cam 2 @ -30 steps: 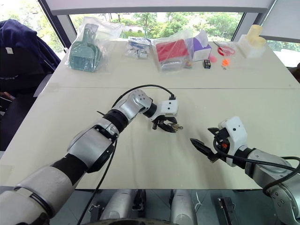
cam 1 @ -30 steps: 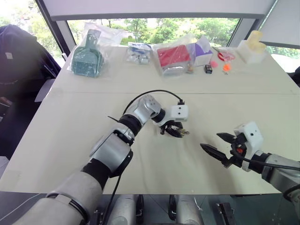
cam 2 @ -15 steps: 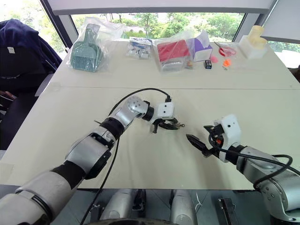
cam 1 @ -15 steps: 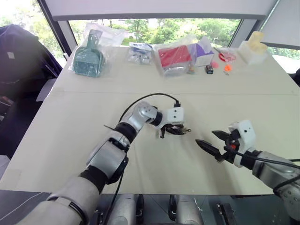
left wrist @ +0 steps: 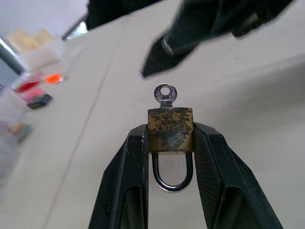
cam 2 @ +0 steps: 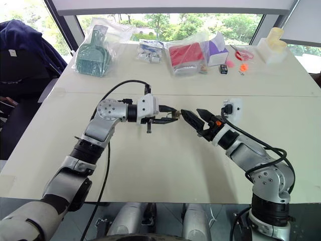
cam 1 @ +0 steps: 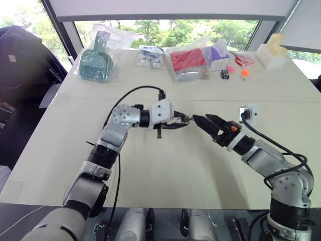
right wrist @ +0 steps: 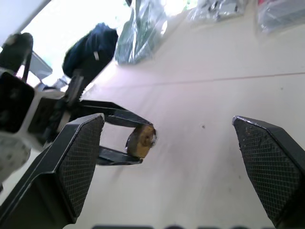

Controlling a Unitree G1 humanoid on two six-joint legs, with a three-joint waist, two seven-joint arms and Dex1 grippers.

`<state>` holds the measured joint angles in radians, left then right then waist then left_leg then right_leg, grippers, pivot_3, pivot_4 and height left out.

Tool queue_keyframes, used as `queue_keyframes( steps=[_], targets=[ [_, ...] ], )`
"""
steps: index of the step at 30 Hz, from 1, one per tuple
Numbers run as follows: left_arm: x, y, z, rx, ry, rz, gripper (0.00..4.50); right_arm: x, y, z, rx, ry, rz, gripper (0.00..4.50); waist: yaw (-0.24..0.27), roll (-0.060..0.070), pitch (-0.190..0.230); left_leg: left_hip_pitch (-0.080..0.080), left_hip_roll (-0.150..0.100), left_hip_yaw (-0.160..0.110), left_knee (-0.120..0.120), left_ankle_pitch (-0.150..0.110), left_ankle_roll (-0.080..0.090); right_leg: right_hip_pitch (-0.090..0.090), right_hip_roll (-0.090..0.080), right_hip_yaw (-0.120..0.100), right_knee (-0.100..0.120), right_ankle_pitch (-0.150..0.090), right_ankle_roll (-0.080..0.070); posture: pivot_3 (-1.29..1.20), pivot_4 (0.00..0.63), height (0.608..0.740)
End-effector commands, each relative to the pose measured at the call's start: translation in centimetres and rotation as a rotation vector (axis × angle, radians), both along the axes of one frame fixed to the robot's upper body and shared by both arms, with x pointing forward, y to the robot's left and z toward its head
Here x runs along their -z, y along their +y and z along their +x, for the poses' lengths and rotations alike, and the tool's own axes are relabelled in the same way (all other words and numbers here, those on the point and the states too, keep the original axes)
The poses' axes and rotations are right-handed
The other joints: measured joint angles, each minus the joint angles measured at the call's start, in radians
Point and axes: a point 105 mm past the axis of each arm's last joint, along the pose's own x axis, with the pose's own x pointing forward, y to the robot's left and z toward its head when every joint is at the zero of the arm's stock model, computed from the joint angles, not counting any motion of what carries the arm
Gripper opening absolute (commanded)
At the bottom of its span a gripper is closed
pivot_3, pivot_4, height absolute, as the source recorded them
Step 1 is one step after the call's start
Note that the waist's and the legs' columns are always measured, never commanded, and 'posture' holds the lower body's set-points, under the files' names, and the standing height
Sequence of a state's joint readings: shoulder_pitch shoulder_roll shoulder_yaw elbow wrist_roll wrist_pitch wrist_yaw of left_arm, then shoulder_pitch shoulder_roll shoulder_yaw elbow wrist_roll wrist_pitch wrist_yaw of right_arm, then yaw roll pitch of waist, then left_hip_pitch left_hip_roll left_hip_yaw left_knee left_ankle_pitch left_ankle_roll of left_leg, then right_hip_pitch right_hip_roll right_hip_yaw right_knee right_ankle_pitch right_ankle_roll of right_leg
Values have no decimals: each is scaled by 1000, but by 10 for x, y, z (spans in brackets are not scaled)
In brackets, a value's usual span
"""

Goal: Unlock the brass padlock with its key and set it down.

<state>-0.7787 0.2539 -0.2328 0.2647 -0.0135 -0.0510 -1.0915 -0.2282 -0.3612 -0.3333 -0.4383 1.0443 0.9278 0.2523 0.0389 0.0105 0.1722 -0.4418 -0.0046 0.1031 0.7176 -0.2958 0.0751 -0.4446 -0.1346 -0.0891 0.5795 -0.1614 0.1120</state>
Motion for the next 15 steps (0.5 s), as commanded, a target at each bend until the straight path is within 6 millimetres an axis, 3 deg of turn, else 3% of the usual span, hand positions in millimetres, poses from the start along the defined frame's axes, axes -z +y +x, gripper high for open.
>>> queue_keyframes(
  steps=[1, 6, 11, 14, 15],
  targets=[
    [-20, -1, -1, -12, -51, -49, 736, -12, 2, 0, -13, -41, 45, 4500, -4, 0, 0, 0, 0, 0, 0, 0, 0, 0, 0, 0, 0, 1, 1, 0, 150, 735],
    [-20, -2, -3, -3, -57, -39, 736, -13, 3, 1, -22, -43, 75, 4500, -5, 0, 0, 1, 1, 0, -1, 0, -1, 0, 1, 0, 1, 1, 3, 0, 150, 735],
    [-21, -4, -4, 18, -65, -32, 736, -14, 9, 2, -37, -41, 99, 2122, -4, 0, 0, 1, 1, 0, -1, 0, -1, 0, 1, 0, 1, 1, 3, 0, 150, 735],
    [-22, -5, -5, 30, -78, -28, 736, -14, 13, 2, -46, -38, 114, 419, -4, 0, 0, 1, 0, 0, -1, 1, -1, 0, 1, 0, 1, 1, 3, 0, 150, 735],
    [-23, -5, -6, 32, -85, -27, 736, -13, 14, 2, -51, -35, 119, 69, -5, 0, 0, 1, 1, 0, -1, 1, -1, 0, 1, 0, 1, 1, 3, 0, 150, 735]
  ],
)
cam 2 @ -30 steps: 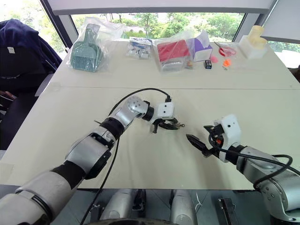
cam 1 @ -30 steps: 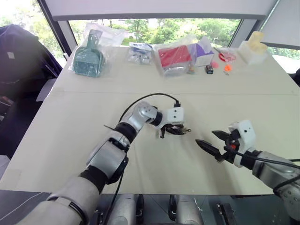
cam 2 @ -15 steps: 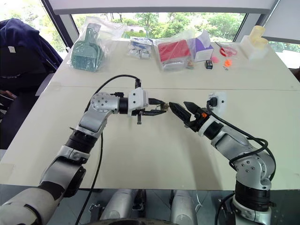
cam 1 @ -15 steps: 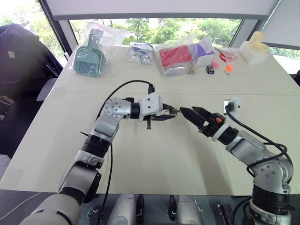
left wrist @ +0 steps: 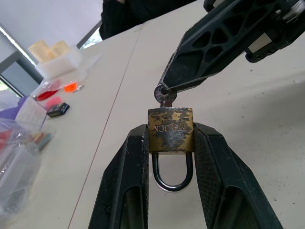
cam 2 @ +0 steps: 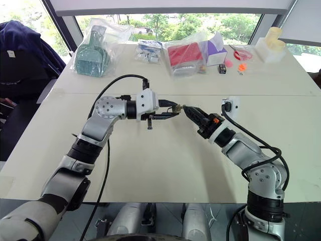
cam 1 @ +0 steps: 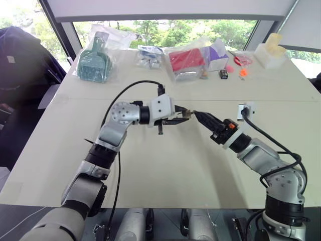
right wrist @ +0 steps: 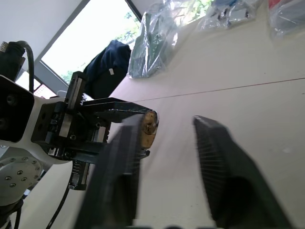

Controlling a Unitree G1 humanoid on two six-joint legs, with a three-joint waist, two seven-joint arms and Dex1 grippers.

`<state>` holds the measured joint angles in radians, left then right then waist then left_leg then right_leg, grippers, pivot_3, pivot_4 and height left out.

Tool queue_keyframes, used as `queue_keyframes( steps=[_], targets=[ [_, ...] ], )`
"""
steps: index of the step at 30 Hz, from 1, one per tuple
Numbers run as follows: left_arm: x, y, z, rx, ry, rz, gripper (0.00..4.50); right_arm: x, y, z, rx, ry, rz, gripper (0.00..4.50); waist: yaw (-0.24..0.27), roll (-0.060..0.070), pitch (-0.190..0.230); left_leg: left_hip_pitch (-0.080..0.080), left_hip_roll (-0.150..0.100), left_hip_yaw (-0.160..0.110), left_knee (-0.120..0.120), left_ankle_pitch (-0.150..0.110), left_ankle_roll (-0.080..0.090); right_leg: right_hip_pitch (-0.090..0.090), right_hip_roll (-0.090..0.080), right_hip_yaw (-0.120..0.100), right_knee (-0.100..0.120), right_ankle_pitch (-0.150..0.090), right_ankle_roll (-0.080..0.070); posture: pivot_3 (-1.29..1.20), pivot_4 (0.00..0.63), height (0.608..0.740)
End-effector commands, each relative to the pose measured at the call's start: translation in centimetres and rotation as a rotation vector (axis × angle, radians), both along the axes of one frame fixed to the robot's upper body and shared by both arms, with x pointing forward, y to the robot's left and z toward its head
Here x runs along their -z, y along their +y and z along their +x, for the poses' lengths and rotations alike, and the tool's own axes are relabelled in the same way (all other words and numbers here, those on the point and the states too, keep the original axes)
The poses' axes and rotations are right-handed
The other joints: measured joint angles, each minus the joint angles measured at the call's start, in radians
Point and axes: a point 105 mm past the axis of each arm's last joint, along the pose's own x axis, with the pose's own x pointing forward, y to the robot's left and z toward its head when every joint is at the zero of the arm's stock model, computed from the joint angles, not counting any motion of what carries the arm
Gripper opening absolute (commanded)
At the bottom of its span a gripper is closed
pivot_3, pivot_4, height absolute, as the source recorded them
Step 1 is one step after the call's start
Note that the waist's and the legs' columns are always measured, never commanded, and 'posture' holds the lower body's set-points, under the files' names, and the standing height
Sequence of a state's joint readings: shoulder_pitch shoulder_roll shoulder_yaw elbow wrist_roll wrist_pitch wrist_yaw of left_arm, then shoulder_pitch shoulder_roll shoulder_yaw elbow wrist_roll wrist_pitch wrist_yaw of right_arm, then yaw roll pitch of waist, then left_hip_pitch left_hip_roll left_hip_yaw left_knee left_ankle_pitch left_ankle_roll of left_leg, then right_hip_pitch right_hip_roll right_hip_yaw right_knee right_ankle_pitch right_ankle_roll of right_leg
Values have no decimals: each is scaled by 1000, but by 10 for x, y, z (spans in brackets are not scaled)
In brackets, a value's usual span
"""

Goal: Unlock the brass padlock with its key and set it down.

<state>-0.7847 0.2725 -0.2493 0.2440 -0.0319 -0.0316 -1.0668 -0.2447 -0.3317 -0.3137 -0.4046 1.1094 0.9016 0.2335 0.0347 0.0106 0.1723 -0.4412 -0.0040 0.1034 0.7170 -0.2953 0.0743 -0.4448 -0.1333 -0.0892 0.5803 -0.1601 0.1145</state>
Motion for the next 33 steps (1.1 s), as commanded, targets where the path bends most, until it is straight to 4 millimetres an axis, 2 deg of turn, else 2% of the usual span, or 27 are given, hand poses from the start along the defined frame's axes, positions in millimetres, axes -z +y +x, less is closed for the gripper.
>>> queue_keyframes(
  steps=[1, 11, 15, 20, 28, 31, 33],
  targets=[
    [-19, -6, -6, 44, -82, -23, 736, -10, 7, -1, -19, -38, 34, 69, -1, 0, 0, 0, 0, 0, 0, 0, 0, 0, 0, 0, 0, 0, 0, 0, 150, 735],
    [-36, -9, -9, 37, -306, -56, 736, -9, 11, 3, 10, -13, 106, 69, -1, 0, 0, 0, 0, 0, 0, 0, 0, 0, 0, 0, 0, 0, 0, 0, 150, 735],
    [-39, -11, -11, 50, -461, -22, 736, -6, 10, 9, 58, 15, 135, 69, -1, 0, 0, 0, 0, 0, 0, 0, 0, 0, 0, 0, 0, 0, 0, 0, 150, 735],
    [-52, -12, -8, 25, -630, -53, 736, -1, 18, 12, 71, 58, 169, 69, 0, 0, 0, 0, 0, 0, -1, 0, 0, 0, 0, 0, 0, 0, 0, 0, 150, 735],
    [-62, -11, -7, 0, -969, -55, 736, -1, 29, 19, 112, 136, 330, 69, -6, 0, 0, 0, 0, 1, -1, 0, -1, -1, 0, 0, 0, 1, 1, 0, 150, 735],
    [-60, -10, -5, -3, -1016, -52, 736, -1, 33, 18, 102, 152, 341, 69, -8, 0, 0, 0, 0, 1, -2, 0, -1, -1, 0, 0, 0, 1, 1, 0, 150, 735],
    [-59, -9, -1, -20, -967, -62, 736, -3, 34, 17, 94, 133, 321, 69, -11, 0, 0, 0, 0, 1, -2, 0, -1, -1, 0, 0, 0, 1, 1, 0, 150, 735]
  ],
)
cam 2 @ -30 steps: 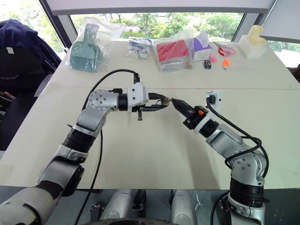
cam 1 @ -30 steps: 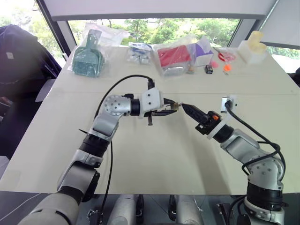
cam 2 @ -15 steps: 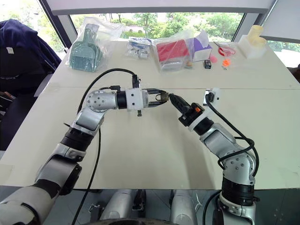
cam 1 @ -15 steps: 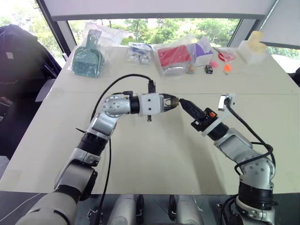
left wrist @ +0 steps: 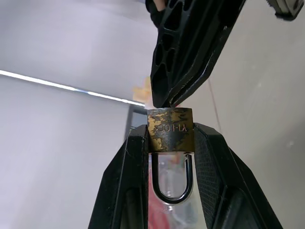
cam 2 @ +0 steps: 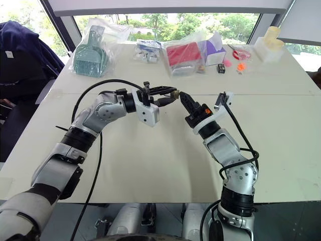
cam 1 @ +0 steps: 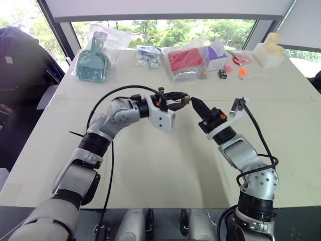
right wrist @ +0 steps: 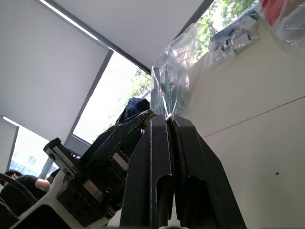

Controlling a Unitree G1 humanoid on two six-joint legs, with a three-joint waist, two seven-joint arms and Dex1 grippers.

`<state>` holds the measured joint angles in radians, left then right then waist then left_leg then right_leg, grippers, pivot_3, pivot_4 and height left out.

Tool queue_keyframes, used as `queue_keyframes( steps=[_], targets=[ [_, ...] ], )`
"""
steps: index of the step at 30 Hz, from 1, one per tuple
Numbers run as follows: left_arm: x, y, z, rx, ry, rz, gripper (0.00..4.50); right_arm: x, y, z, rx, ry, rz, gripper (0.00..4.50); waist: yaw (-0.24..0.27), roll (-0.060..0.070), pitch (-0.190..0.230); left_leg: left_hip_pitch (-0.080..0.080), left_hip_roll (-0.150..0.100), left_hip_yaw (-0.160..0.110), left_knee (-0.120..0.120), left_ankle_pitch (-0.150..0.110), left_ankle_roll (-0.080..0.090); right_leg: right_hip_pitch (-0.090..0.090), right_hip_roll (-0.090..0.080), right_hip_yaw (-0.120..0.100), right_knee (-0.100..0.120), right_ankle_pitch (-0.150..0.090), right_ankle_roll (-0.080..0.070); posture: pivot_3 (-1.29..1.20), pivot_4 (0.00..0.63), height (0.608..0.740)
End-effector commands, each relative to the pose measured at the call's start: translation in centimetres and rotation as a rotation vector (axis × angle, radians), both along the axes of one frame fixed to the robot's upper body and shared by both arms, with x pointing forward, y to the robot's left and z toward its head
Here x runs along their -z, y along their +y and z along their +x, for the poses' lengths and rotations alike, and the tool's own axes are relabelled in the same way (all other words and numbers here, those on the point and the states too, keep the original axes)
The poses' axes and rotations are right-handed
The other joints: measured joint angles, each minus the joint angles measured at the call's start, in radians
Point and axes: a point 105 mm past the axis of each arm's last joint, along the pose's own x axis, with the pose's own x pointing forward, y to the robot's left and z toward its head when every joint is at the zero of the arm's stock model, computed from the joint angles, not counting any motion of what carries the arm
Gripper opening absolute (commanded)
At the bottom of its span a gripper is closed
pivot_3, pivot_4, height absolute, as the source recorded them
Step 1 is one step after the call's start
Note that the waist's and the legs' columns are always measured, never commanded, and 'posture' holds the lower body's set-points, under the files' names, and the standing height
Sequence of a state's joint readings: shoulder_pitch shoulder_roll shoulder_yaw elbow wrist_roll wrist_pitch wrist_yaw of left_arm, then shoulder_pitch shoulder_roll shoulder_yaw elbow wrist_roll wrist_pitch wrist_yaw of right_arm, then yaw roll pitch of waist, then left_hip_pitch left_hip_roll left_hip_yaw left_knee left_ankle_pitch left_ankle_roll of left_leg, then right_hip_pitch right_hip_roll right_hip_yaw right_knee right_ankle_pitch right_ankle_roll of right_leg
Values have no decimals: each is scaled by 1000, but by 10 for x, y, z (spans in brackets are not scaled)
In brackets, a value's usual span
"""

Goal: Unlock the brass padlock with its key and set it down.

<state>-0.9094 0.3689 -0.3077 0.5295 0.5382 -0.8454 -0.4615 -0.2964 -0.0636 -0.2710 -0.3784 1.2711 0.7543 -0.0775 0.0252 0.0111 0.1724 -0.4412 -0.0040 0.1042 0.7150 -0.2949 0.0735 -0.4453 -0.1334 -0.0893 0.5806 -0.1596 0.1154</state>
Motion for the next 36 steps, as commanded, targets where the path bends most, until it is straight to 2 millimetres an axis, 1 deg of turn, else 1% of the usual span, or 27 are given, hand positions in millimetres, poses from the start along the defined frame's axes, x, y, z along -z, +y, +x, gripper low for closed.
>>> queue_keyframes(
  steps=[1, 2, 3, 5, 8, 9, 11, 12, 17, 21, 26, 31, 32, 33, 34, 36],
  targets=[
    [-34, -13, -11, 83, -48, -120, 736, 6, 5, -1, -22, 8, -63, 69, -2, 0, 0, 0, 0, 0, 0, 0, 0, 0, 0, 0, 0, 0, 0, 0, 150, 735],
    [-31, -12, -7, 76, 11, -122, 736, 2, 3, -3, -22, -24, -88, 69, -4, 0, 0, 0, 0, 0, 0, 0, 0, 0, 0, 0, 0, 0, 0, 0, 150, 735],
    [-29, -11, -5, 72, 49, -118, 736, -5, -1, -6, -32, -73, -118, 300, -7, 0, 0, 0, 0, 0, 0, 0, 0, 0, 0, 0, 0, 0, 0, 0, 150, 735],
    [-27, -10, -1, 67, 98, -104, 736, -10, -6, -9, -42, -128, -189, 951, -13, 0, 0, 0, 0, 0, 0, 0, 0, 0, 0, 0, 0, 0, 0, 0, 150, 735],
    [-24, -9, 2, 66, 153, -84, 736, -11, -7, -8, -60, -168, -301, 2505, -18, 0, 0, 0, 0, 1, 0, 0, 0, 0, 0, 0, -1, 0, 0, 0, 150, 735],
    [-23, -9, 2, 68, 164, -79, 736, -11, -8, -8, -62, -180, -324, 2948, -20, 0, 0, 0, 0, 1, 0, 0, 0, 0, 0, 0, -1, 0, 0, 0, 150, 735],
    [-22, -8, 3, 70, 189, -82, 736, -13, -7, -9, -84, -208, -348, 4026, -22, 0, 0, 1, 1, 1, -1, 0, 0, 0, 0, 0, 0, 0, 1, 0, 150, 735],
    [-23, -7, 3, 70, 196, -86, 736, -13, -8, -9, -86, -216, -362, 4462, -21, 0, 0, 1, 1, 1, -1, 0, 0, 0, 0, 0, 0, 0, 1, 0, 150, 735],
    [-23, -8, 1, 79, 206, -89, 736, -14, -12, -4, -81, -231, -384, 4462, -15, 0, 0, 1, 0, 1, 0, 0, 0, 0, 0, 0, 0, 0, 1, 0, 150, 735],
    [-21, -8, -2, 85, 216, -92, 736, -17, -13, 0, -74, -241, -357, 4462, -13, 0, 0, 0, 0, 1, 0, 0, 1, 0, 0, 0, 0, 0, 1, 0, 150, 735],
    [-21, -8, -3, 87, 222, -98, 736, -23, -14, 2, -76, -253, -283, 4462, -14, 0, 0, 0, 0, 1, 0, 0, 1, 0, 0, 0, 0, 0, 1, 0, 150, 735],
    [-22, -8, -4, 90, 224, -105, 736, -23, -10, 2, -92, -251, -266, 4462, -14, 0, 0, 0, 0, 1, 0, 0, 0, 0, 0, 0, 0, 0, 1, 0, 150, 735],
    [-22, -8, -5, 90, 224, -106, 736, -23, -9, 1, -97, -252, -257, 4231, -14, 0, 0, 0, 0, 1, 0, 0, 0, 0, 0, 0, 0, 0, 1, 0, 150, 735],
    [-22, -8, -5, 90, 224, -107, 736, -22, -8, 1, -104, -252, -253, 3874, -14, 0, 0, 0, 0, 0, 0, 0, 0, 0, 0, 0, 0, 0, 1, 0, 150, 735],
    [-22, -8, -5, 90, 224, -108, 736, -22, -7, 0, -109, -252, -252, 3616, -14, 0, 0, 0, 0, 1, 0, 0, 0, 0, 0, 0, 0, 0, 1, 0, 150, 735],
    [-23, -8, -5, 92, 222, -111, 736, -20, -5, -1, -119, -247, -252, 2635, -14, 0, 0, 0, 0, 1, 0, 0, 0, 0, 0, 0, 0, 0, 1, 0, 150, 735]
  ],
)
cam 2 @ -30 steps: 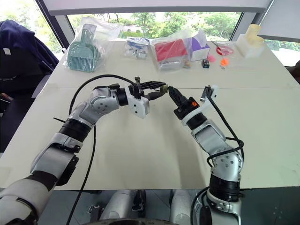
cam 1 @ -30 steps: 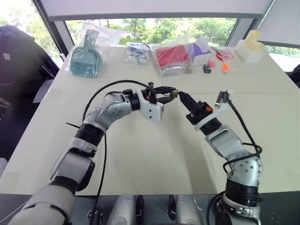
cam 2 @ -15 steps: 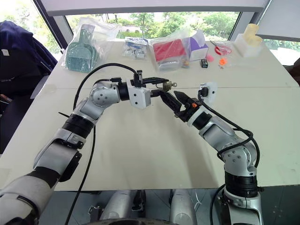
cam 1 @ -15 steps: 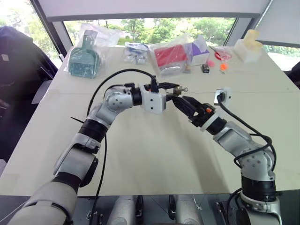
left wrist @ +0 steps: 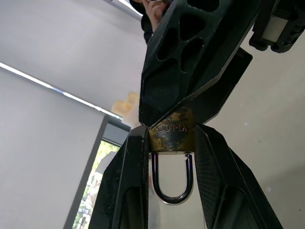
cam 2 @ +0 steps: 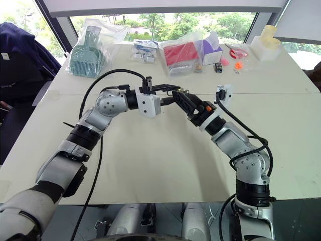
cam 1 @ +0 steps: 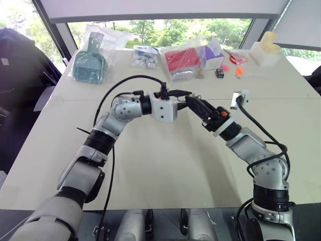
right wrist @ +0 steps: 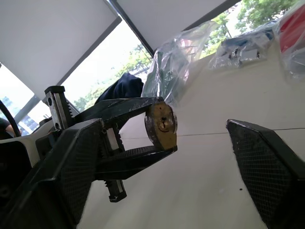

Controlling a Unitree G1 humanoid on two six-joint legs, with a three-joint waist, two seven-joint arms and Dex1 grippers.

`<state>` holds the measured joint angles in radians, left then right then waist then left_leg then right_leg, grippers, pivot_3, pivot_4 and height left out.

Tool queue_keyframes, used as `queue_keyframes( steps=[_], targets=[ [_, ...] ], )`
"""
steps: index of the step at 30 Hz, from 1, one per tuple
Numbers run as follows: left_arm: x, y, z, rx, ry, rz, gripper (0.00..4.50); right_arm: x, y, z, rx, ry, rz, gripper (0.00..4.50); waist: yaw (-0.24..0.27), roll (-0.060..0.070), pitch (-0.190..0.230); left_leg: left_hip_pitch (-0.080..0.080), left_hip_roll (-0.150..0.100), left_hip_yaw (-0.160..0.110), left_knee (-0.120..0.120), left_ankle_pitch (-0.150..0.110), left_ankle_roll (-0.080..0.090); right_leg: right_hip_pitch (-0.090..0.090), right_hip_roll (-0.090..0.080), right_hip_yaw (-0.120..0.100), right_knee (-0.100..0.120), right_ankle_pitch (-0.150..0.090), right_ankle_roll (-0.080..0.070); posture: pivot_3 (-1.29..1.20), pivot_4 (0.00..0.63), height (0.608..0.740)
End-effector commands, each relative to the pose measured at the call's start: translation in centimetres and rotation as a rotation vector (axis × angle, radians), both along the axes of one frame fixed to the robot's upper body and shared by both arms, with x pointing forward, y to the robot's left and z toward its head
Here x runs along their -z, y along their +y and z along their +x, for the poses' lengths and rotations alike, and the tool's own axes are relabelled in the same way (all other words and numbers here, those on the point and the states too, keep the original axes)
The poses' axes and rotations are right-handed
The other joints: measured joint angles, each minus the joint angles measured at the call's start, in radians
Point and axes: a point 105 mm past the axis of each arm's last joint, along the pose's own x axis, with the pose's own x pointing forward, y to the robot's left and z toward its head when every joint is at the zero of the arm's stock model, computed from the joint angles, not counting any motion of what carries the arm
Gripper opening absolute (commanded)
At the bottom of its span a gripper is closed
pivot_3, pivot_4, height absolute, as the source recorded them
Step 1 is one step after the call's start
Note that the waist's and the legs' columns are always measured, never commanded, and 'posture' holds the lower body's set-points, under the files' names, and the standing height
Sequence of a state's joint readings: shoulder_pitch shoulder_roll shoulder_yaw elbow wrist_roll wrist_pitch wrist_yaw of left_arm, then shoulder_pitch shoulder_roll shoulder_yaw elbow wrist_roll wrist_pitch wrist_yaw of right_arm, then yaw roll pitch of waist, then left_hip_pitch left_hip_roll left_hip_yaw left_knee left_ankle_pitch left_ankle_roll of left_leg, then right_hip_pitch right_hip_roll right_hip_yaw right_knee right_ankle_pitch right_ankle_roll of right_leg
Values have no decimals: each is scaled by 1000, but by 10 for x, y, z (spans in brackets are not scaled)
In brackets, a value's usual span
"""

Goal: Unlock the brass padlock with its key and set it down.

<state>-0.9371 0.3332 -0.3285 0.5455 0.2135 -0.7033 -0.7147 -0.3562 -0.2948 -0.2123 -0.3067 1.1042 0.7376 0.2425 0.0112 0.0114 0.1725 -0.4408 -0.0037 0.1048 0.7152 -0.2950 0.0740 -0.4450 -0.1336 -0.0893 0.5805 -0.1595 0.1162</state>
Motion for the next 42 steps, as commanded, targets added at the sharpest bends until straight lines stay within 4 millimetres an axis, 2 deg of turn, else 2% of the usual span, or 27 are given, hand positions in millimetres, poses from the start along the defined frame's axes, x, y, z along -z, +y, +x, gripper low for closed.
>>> queue_keyframes(
  steps=[1, 4, 5, 12, 14, 15, 21, 23, 28, 32, 42],
  targets=[
    [-17, -2, -6, 23, -41, -52, 736, -8, 3, -4, -25, -34, 21, 2047, 0, 0, 0, 0, 0, 0, 0, 0, 0, 0, 0, 0, 0, 0, 0, 0, 150, 735],
    [-17, -3, -6, 26, -42, -56, 736, -6, 5, -5, -34, -29, 22, 399, 0, 0, 0, 0, 0, 0, 0, 0, 0, 0, 0, 0, 0, 0, 0, 0, 150, 735],
    [-17, -3, -7, 27, -41, -56, 736, -6, 6, -5, -40, -28, 17, 23, 0, 0, 0, 0, 0, 0, 0, 0, 0, 0, 0, 0, 0, 0, 0, 0, 150, 735],
    [-17, -3, -7, 30, -32, -55, 736, -4, 11, -6, -58, -29, -4, 23, 0, 0, 0, 0, 0, 0, 0, 0, 0, 0, 0, 0, 0, 0, 0, 0, 150, 735],
    [-14, -2, -6, 29, -14, -41, 1767, -5, 11, -6, -56, -30, -5, 0, 0, 0, 0, 0, 0, 0, 0, 0, 0, 0, 0, 0, 0, 0, 0, 0, 150, 735],
    [-12, -2, -6, 31, 0, -33, 2012, -5, 11, -6, -54, -31, -5, 0, -1, 0, 0, 0, 0, 0, 0, 0, 0, 0, 0, 0, 0, 0, 0, 0, 150, 735],
    [-5, 5, -4, 14, 48, -22, 4479, -6, 9, -3, -36, -36, -10, 0, -1, 0, 0, 0, 0, 0, 0, 0, 0, 0, 0, 0, 0, 0, 0, 0, 150, 735],
    [-5, 11, -1, -7, 121, -56, 4479, -6, 7, -2, -25, -38, -12, 0, -1, 0, 0, 0, 0, 0, 0, 0, 0, 0, 0, 0, 0, 0, 0, 0, 150, 735],
    [-20, 29, 6, -36, 363, -184, 4479, -7, 4, 0, -8, -38, -15, 0, -2, 0, 0, 0, 0, 0, 0, 0, -1, 0, 0, 0, 0, 0, 0, 0, 150, 735],
    [-27, 35, 7, -50, 364, -169, 4479, -6, 3, -1, -12, -35, -15, 0, -2, 0, 0, 0, 0, 0, 0, 3, -6, 0, 0, 0, 0, 0, 0, 0, 150, 735],
    [-26, 40, 18, -99, 355, -194, 4479, -7, 4, -4, -28, -34, -14, 0, -1, 0, 0, 0, 0, 0, 0, 3, -6, 0, 0, 0, 0, 0, 0, 0, 150, 735]
  ],
)
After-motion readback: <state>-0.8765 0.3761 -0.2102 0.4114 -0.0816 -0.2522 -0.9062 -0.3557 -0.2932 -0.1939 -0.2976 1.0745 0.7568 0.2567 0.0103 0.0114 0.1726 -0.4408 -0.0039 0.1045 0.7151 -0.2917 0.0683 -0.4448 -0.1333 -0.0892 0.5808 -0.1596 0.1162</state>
